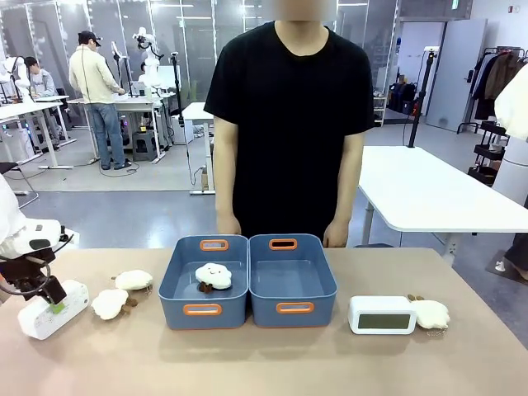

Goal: Sort the digital clocks into the basket.
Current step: Pick up the Digital clock from the table and place it into the empty Plastic storage basket.

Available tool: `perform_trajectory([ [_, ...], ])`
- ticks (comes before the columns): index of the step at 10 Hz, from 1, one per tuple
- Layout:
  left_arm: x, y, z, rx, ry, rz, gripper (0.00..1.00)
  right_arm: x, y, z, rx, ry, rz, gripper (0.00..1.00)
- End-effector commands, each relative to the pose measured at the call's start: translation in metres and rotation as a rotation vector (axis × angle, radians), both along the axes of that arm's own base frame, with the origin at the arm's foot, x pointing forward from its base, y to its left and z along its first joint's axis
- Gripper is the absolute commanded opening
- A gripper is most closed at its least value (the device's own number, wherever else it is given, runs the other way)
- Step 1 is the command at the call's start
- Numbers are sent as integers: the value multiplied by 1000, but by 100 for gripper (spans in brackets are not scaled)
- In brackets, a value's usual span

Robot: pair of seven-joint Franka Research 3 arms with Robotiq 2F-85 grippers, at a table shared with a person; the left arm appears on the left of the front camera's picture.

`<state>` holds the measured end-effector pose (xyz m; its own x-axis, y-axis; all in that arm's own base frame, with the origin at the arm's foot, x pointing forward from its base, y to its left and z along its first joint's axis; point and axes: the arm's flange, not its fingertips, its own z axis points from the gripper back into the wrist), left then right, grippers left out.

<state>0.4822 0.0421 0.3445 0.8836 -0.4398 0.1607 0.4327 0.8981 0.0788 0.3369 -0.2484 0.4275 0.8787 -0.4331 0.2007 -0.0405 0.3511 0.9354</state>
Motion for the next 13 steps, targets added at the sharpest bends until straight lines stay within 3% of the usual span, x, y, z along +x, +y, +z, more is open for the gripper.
perform_trajectory([
  [1,6,0,-6,-3,-2,18,100,0,0,1,1,-8,5,100],
  [4,6,0,-13,-10,18,4,9,0,0,1,1,-8,5,100],
  [5,7,0,-14,-14,15,6,0,0,0,1,1,-8,5,100],
  [9,0,5,-5,-57,14,41,3,0,0,1,1,-8,5,100],
  [13,1,-1,-12,-9,24,10,3,0,0,1,1,-8,5,100],
])
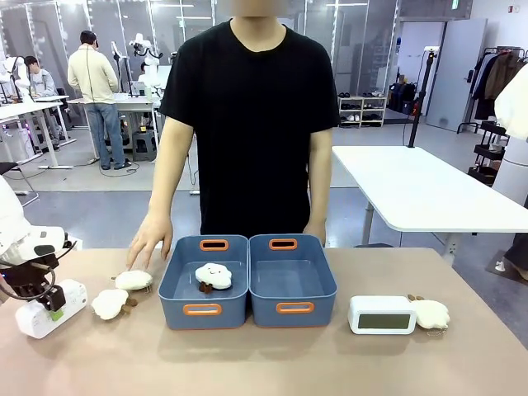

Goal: Sort the digital clocks into the basket.
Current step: Pick up the Digital clock from the table and place it into the empty Plastic storage basket.

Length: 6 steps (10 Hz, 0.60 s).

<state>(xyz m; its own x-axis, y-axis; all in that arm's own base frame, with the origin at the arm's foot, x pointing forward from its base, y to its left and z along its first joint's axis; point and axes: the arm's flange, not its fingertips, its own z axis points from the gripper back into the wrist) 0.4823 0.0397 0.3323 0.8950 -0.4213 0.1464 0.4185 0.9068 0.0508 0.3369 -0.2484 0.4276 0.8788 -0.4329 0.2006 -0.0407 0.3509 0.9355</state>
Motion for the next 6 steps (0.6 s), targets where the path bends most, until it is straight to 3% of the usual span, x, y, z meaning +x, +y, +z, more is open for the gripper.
perform_trajectory([
  [1,1,2,0,10,-1,-8,3,0,0,1,1,-8,5,100],
  [6,1,2,0,10,-1,-8,3,0,0,1,1,-8,5,100],
])
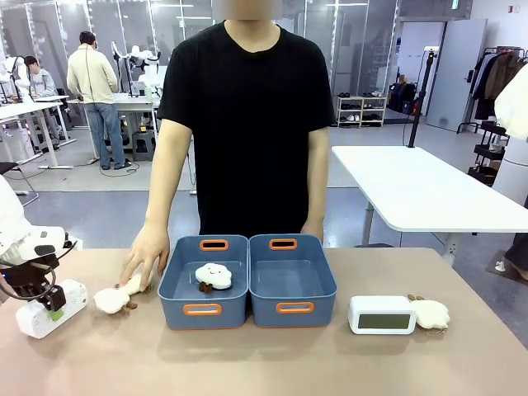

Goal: Sort the digital clocks into the basket.
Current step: Pick up the Digital clock from the table and place it into the empty Plastic storage basket.

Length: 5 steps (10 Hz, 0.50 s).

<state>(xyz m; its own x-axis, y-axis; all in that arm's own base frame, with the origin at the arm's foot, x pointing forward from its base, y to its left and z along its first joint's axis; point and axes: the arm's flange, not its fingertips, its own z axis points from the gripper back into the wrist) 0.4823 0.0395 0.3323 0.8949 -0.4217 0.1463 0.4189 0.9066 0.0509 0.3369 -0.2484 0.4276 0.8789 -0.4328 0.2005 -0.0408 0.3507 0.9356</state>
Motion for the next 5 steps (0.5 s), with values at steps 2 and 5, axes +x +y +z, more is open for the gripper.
perform_trajectory([
  [2,1,2,0,10,-1,-7,3,0,0,1,0,-8,5,100],
  [5,1,2,0,10,-1,-7,3,0,0,1,0,-8,5,100],
])
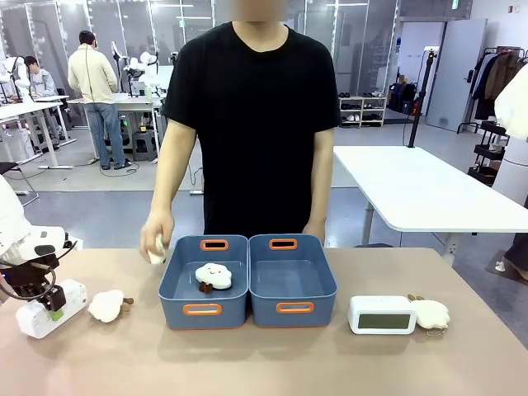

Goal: Sort the digital clocks into the basket.
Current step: Pick up the Digital clock from the table and place it into the empty Plastic storage basket.

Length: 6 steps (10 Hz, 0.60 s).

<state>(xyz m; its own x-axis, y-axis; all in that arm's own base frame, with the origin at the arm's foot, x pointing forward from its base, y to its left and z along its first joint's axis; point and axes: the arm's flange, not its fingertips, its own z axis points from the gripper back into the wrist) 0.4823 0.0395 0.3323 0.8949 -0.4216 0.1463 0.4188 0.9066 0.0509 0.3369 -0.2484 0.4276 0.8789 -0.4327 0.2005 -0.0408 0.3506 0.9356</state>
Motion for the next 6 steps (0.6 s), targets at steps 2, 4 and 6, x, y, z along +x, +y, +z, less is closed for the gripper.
perform_trajectory([
  [2,1,2,0,10,-1,-7,3,0,0,1,0,-8,5,100],
  [4,1,2,0,10,-1,-7,3,0,0,1,0,-8,5,100],
  [6,1,2,0,10,-1,-7,3,0,0,1,0,-8,5,100],
])
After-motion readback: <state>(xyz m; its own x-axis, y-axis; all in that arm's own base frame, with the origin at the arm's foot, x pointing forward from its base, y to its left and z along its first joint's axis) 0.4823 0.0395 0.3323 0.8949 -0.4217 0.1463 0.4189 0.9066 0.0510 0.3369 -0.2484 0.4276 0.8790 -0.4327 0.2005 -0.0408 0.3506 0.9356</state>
